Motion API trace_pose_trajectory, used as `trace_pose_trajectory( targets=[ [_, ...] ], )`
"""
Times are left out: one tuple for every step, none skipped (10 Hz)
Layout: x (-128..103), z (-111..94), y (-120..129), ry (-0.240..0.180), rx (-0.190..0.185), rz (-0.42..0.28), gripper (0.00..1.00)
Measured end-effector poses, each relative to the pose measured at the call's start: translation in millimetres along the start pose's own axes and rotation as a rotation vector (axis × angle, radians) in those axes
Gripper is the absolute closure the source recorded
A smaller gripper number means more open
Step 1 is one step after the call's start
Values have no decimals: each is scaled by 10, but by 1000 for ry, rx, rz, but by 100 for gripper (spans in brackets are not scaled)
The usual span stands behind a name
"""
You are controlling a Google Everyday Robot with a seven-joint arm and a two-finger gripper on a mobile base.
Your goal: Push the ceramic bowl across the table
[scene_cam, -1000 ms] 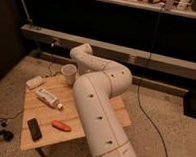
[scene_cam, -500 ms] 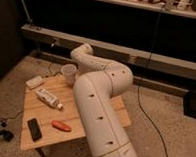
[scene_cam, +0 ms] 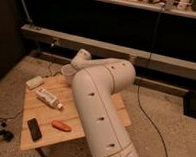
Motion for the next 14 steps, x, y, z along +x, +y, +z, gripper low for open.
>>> trace_pose_trajectory(
  targets=[
    [15, 18, -49, -9, 9, 7, 35],
    [-2, 22, -57, -18, 13, 21, 35],
    [5, 23, -38, -18, 12, 18, 35],
    [-3, 17, -31, -19, 11, 18, 35],
    [-2, 19, -33, -19, 11, 18, 35],
    [4, 22, -30, -18, 12, 17, 35],
    [0, 19, -28, -19, 11, 18, 35],
    [6, 24, -32, -18, 12, 17, 35],
    [5, 23, -30, -18, 12, 17, 35],
    [6, 24, -29, -18, 12, 17, 35],
    [7, 25, -31, -18, 12, 17, 35],
    [14, 30, -32, -17, 12, 17, 35],
    [11, 29, -33, -17, 12, 17, 35],
    [13, 30, -35, -17, 12, 17, 35]
  ],
)
